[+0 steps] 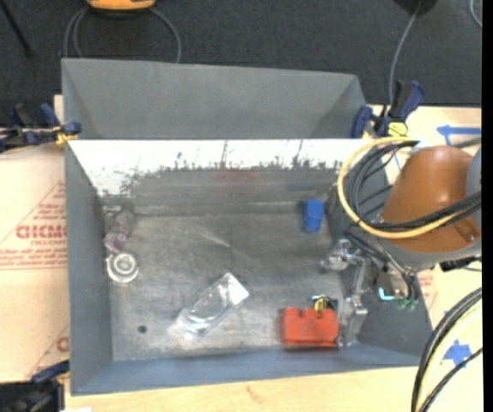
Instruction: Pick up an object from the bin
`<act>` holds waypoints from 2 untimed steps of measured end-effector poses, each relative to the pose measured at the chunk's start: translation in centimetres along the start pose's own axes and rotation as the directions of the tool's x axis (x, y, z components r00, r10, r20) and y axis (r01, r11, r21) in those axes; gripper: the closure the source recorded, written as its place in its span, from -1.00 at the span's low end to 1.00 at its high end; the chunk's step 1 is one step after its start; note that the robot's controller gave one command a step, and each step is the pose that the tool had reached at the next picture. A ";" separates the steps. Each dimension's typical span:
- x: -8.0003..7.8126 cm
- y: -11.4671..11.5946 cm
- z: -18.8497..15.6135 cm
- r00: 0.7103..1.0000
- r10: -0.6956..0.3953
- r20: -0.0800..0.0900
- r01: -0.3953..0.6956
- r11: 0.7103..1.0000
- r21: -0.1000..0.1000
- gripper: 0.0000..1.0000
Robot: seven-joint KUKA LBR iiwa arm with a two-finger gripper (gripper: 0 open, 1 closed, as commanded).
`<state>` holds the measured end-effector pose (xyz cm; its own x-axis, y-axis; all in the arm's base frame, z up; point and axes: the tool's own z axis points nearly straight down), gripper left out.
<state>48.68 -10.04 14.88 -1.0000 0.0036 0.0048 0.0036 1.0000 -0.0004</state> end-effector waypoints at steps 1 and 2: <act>0.0 -0.2 -8.3 0.977 -0.211 0.014 0.211 0.978 0.005 -1.00; -0.2 4.0 6.1 0.895 -0.447 0.010 0.447 0.895 0.004 -1.00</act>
Offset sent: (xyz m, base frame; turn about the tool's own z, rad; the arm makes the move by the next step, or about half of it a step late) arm -0.0019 -0.0008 0.0805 -0.2133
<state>48.83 -6.04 8.82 -0.8963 -0.4434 -0.0053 -0.4433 0.8963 -0.0025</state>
